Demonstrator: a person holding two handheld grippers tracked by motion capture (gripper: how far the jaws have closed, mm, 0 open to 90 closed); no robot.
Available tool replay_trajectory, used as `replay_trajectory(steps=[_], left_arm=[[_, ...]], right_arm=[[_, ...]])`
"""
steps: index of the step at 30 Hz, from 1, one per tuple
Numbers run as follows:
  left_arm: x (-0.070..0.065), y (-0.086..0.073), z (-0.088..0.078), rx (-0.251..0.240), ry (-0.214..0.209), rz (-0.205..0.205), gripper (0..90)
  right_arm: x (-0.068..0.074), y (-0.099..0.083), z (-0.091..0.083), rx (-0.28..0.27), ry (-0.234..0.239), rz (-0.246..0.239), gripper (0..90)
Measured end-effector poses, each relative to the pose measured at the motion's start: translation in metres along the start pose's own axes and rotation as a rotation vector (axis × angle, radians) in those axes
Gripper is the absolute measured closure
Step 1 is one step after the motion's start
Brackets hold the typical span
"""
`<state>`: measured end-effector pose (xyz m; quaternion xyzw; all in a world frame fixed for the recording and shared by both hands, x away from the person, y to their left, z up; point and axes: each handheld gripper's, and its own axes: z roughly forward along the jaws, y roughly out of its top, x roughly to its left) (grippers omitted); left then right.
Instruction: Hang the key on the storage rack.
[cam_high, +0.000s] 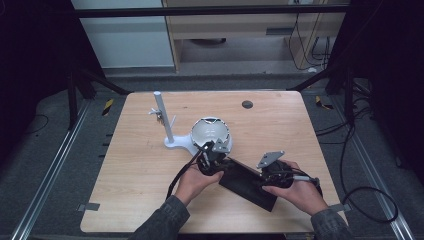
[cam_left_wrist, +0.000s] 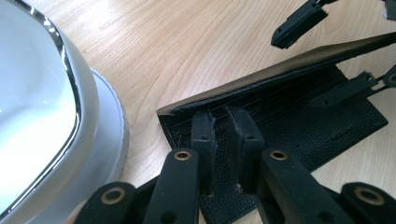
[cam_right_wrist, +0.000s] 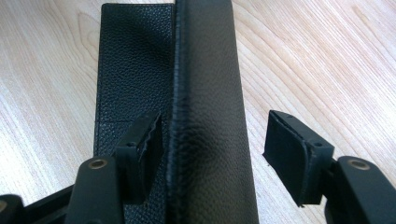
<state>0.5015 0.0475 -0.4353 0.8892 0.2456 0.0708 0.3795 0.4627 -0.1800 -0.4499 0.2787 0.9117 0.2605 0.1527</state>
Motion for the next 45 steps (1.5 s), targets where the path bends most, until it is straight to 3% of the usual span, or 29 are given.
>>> replay_trajectory(steps=[24, 27, 29, 32, 34, 38, 41, 45], left_arm=[[0.001, 0.002, -0.001, -0.008, 0.004, -0.009, 79.4], [0.000, 0.003, -0.002, -0.009, 0.005, -0.013, 77.0], [-0.001, 0.003, -0.004, -0.011, 0.019, -0.021, 70.6], [-0.002, 0.002, -0.010, -0.022, 0.055, -0.021, 53.8], [-0.002, 0.000, -0.014, -0.022, 0.053, -0.013, 47.2], [-0.002, -0.004, -0.020, -0.019, 0.033, -0.012, 29.3], [-0.001, -0.009, -0.024, -0.025, 0.015, 0.029, 19.3], [0.003, -0.013, -0.028, -0.036, 0.021, 0.039, 15.8]], right_arm=[[-0.002, -0.001, 0.006, 0.027, -0.013, -0.012, 48.9], [-0.002, 0.000, 0.007, 0.032, -0.023, -0.029, 58.8], [-0.001, 0.000, 0.006, 0.025, -0.042, -0.044, 68.0], [0.000, 0.001, 0.005, 0.020, -0.062, -0.086, 79.2], [0.000, 0.001, 0.004, 0.014, -0.080, -0.111, 83.9], [0.001, 0.001, 0.000, 0.014, -0.096, -0.150, 84.5], [0.000, -0.001, -0.006, -0.015, -0.099, -0.152, 84.6], [-0.003, -0.003, -0.019, -0.064, -0.114, -0.141, 84.6]])
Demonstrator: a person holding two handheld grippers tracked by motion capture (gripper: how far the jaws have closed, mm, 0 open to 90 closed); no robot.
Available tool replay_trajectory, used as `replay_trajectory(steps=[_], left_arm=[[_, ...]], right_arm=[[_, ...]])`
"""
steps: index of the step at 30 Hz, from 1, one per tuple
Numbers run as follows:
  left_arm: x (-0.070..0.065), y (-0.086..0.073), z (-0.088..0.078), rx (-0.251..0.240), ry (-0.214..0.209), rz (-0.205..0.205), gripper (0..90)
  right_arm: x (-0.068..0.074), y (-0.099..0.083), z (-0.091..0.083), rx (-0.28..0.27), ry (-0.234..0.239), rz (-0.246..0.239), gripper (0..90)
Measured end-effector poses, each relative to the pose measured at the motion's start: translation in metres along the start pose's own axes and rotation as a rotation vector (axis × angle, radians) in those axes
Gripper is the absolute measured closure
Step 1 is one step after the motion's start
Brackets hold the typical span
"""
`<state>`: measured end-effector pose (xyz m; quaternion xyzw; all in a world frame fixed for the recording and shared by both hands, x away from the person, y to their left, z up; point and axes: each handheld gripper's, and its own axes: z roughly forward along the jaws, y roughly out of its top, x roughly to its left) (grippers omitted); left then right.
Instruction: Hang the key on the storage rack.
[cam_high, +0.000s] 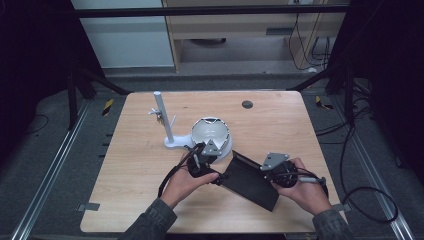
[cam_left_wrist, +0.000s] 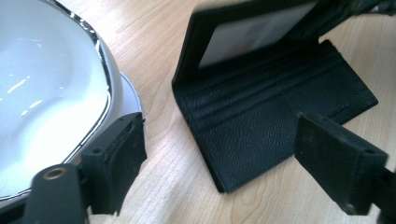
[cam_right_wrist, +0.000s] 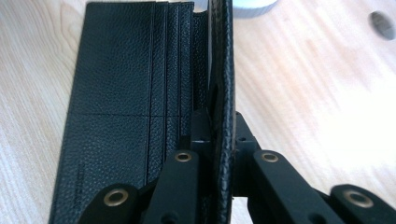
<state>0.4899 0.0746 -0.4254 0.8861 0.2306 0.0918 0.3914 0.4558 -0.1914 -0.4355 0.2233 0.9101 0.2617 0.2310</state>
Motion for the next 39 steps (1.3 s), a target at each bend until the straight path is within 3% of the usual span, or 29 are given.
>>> replay_trajectory(steps=[5, 16, 25, 28, 33, 39], left_arm=[[0.002, 0.000, -0.004, -0.026, 0.001, -0.016, 15.0], [0.001, 0.005, -0.005, -0.052, -0.042, 0.007, 14.0], [0.004, 0.007, -0.005, -0.048, -0.055, 0.016, 12.9], [0.004, 0.008, -0.003, -0.058, -0.082, 0.003, 12.8], [0.006, 0.009, -0.001, -0.051, -0.082, -0.001, 12.9], [0.011, 0.015, 0.007, -0.049, -0.122, -0.003, 12.9]], right_arm=[[-0.005, 0.000, -0.016, -0.046, -0.023, 0.004, 84.6], [-0.013, 0.008, -0.053, -0.169, -0.083, 0.000, 84.7], [-0.017, 0.012, -0.067, -0.233, -0.092, 0.006, 84.7], [-0.018, 0.013, -0.070, -0.249, -0.091, 0.007, 84.7], [-0.018, 0.013, -0.071, -0.260, -0.087, 0.007, 84.7], [-0.017, 0.014, -0.074, -0.276, -0.072, 0.001, 84.7]])
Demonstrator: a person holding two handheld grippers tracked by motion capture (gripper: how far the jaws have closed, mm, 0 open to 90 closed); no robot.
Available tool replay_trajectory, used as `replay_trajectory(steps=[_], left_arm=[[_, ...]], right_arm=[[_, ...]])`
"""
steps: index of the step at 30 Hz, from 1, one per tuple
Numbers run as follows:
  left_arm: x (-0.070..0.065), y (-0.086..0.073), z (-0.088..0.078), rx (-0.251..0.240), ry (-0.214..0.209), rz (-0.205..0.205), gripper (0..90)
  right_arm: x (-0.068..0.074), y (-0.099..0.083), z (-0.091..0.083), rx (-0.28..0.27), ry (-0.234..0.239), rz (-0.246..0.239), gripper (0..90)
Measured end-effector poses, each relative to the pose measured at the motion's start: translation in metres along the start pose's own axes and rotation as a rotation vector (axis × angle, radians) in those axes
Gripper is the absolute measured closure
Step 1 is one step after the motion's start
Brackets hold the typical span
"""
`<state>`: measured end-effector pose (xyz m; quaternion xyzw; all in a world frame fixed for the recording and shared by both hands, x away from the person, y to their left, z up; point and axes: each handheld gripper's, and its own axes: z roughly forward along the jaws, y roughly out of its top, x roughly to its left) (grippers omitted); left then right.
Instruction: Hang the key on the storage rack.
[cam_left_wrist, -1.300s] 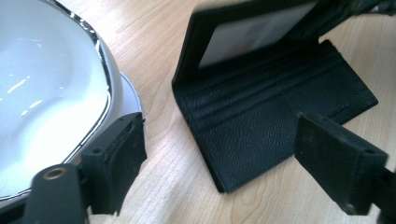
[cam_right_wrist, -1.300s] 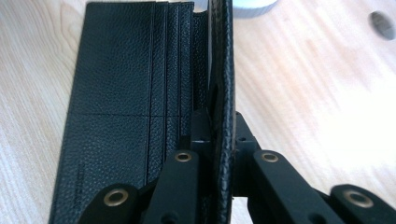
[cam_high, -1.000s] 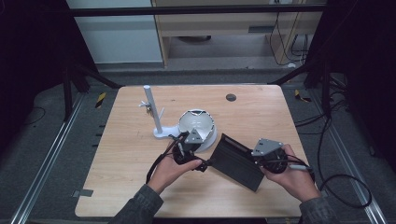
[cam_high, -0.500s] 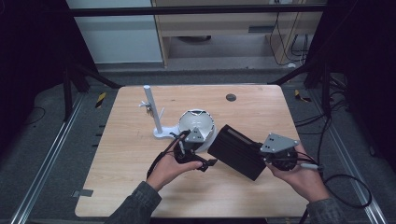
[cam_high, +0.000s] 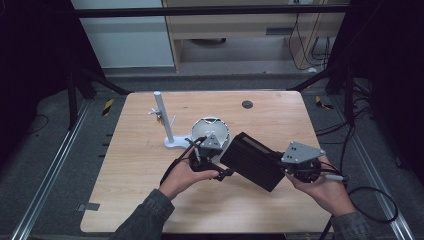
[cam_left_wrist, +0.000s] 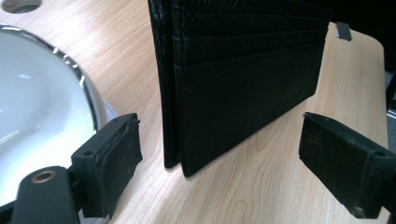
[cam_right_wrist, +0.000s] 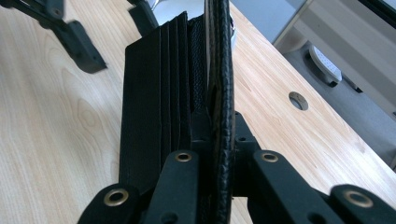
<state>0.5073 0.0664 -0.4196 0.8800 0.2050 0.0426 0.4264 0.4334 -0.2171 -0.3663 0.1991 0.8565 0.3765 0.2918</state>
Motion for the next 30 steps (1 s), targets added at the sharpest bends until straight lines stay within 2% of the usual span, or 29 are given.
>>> replay_trajectory(steps=[10, 24, 26, 29, 30], left_arm=[[0.007, 0.005, 0.015, -0.004, -0.045, 0.009, 13.6], [0.006, 0.010, 0.018, 0.005, -0.071, 0.015, 15.4], [0.006, 0.010, 0.018, 0.003, -0.075, 0.015, 16.9], [0.008, 0.010, 0.018, 0.002, -0.058, 0.012, 19.7], [0.009, 0.010, 0.017, 0.005, -0.060, 0.008, 23.2]], right_arm=[[0.002, 0.002, -0.001, -0.028, 0.027, 0.001, 84.7], [0.003, 0.002, -0.001, -0.054, 0.036, -0.008, 84.7], [0.003, 0.002, -0.001, -0.057, 0.038, -0.011, 84.7], [0.004, 0.003, -0.002, -0.060, 0.039, -0.014, 84.6], [0.004, 0.003, -0.001, -0.066, 0.039, -0.019, 84.7]])
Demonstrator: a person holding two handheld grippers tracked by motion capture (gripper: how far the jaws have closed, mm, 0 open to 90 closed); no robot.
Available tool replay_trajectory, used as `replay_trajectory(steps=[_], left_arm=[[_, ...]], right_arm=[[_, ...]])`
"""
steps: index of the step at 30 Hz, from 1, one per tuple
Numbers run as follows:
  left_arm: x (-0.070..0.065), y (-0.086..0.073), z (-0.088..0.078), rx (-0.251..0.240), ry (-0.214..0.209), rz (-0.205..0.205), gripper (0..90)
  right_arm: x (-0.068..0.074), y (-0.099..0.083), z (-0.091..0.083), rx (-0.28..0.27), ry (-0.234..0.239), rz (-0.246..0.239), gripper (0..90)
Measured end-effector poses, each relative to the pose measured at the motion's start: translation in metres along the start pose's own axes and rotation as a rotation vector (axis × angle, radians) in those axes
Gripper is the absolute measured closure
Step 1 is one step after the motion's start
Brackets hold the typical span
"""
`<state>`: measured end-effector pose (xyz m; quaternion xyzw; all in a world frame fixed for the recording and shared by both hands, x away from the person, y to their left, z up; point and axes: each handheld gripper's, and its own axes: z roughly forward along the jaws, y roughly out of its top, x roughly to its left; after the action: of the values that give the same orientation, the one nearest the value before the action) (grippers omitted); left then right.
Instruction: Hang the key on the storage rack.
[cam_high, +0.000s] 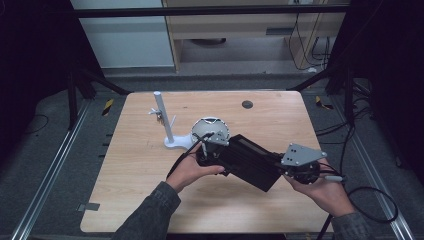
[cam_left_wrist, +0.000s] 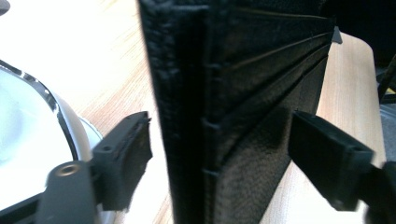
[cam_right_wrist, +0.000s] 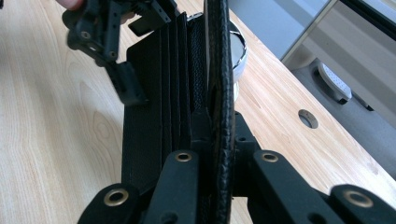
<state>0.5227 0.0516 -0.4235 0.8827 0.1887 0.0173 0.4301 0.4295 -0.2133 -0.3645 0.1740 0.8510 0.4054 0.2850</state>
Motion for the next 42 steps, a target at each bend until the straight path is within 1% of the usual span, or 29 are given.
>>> replay_trajectory(steps=[2, 4, 6, 7, 9, 10, 12, 13, 14, 15, 16, 17, 18, 21, 22, 23, 24, 26, 27, 28, 29, 30, 31, 32, 33, 36, 38, 40, 42], left_arm=[[0.001, 0.000, 0.000, -0.003, -0.015, -0.011, 23.6], [0.001, 0.000, -0.001, -0.002, -0.020, -0.007, 25.8], [0.001, 0.000, -0.001, -0.003, -0.034, -0.013, 30.9], [0.001, 0.000, -0.002, 0.002, -0.041, -0.005, 34.1], [0.000, 0.000, -0.003, 0.008, -0.040, 0.010, 45.7], [-0.001, 0.001, -0.005, 0.003, -0.036, 0.009, 49.9], [-0.001, 0.002, -0.009, -0.001, -0.052, -0.002, 61.2], [-0.002, 0.003, -0.012, -0.002, -0.050, -0.007, 64.1], [-0.003, 0.004, -0.014, -0.001, -0.055, -0.005, 70.4], [-0.004, 0.005, -0.018, -0.013, -0.069, -0.003, 75.0], [-0.006, 0.006, -0.022, -0.024, -0.056, -0.004, 79.4], [-0.007, 0.008, -0.025, -0.011, -0.050, -0.003, 79.8], [-0.009, 0.010, -0.026, 0.008, -0.051, 0.001, 80.0], [-0.013, 0.017, -0.036, 0.010, -0.048, -0.022, 80.3], [-0.013, 0.019, -0.038, 0.011, -0.043, -0.025, 80.3], [-0.015, 0.023, -0.043, 0.016, -0.023, -0.022, 80.3], [-0.016, 0.027, -0.047, 0.024, -0.005, -0.014, 80.3], [-0.016, 0.034, -0.055, 0.039, 0.023, -0.011, 80.4], [-0.017, 0.039, -0.060, 0.045, 0.041, -0.009, 80.4], [-0.016, 0.043, -0.064, 0.053, 0.048, -0.001, 80.4], [-0.017, 0.048, -0.070, 0.055, 0.060, 0.005, 80.4], [-0.017, 0.052, -0.074, 0.062, 0.069, 0.007, 80.4], [-0.018, 0.054, -0.077, 0.070, 0.076, 0.012, 80.4], [-0.018, 0.057, -0.081, 0.085, 0.100, 0.026, 80.4], [-0.017, 0.059, -0.085, 0.091, 0.111, 0.027, 80.4], [-0.014, 0.065, -0.096, 0.115, 0.124, 0.020, 80.4], [-0.012, 0.067, -0.102, 0.123, 0.143, 0.017, 80.4], [-0.010, 0.071, -0.108, 0.124, 0.158, 0.014, 80.4], [-0.008, 0.074, -0.114, 0.129, 0.173, 0.014, 80.4]], right_arm=[[0.000, 0.000, 0.000, -0.002, 0.001, 0.000, 84.7], [0.000, 0.000, 0.001, -0.004, 0.002, -0.002, 84.7], [0.000, 0.000, 0.001, -0.007, 0.002, -0.004, 84.7], [0.000, 0.000, 0.001, -0.008, 0.003, -0.005, 84.7], [0.001, -0.001, 0.002, -0.007, 0.005, -0.002, 84.7], [0.001, -0.002, 0.003, -0.005, 0.004, -0.003, 84.6], [0.002, -0.004, 0.004, 0.009, -0.001, -0.020, 84.4], [0.003, -0.006, 0.005, 0.007, 0.000, -0.023, 84.1], [0.003, -0.008, 0.006, 0.008, 0.003, -0.022, 83.7], [0.004, -0.010, 0.006, 0.013, 0.000, -0.026, 82.7], [0.005, -0.013, 0.007, 0.029, -0.010, -0.026, 80.4], [0.006, -0.016, 0.009, 0.038, -0.015, -0.031, 80.0], [0.007, -0.020, 0.010, 0.034, -0.013, -0.027, 80.2], [0.010, -0.026, 0.014, 0.024, -0.002, -0.011, 78.2], [0.013, -0.029, 0.016, 0.025, 0.006, 0.005, 73.5], [0.014, -0.030, 0.017, 0.025, 0.010, 0.010, 67.2], [0.018, -0.033, 0.020, 0.031, 0.014, 0.024, 57.7], [0.023, -0.038, 0.025, 0.042, 0.025, 0.047, 44.8], [0.025, -0.040, 0.027, 0.043, 0.031, 0.063, 39.7], [0.030, -0.044, 0.030, 0.039, 0.035, 0.082, 33.9], [0.032, -0.047, 0.032, 0.035, 0.028, 0.089, 30.6], [0.036, -0.052, 0.035, 0.033, 0.021, 0.107, 26.6], [0.037, -0.057, 0.037, 0.028, 0.015, 0.131, 23.7], [0.038, -0.060, 0.039, 0.024, 0.006, 0.153, 21.3], [0.039, -0.065, 0.043, 0.020, -0.009, 0.182, 19.4], [0.036, -0.082, 0.055, 0.035, -0.065, 0.320, 14.5], [0.033, -0.090, 0.061, 0.084, -0.114, 0.386, 11.7], [0.029, -0.098, 0.065, 0.124, -0.155, 0.424, 10.2], [0.026, -0.103, 0.067, 0.161, -0.179, 0.458, 9.4]])
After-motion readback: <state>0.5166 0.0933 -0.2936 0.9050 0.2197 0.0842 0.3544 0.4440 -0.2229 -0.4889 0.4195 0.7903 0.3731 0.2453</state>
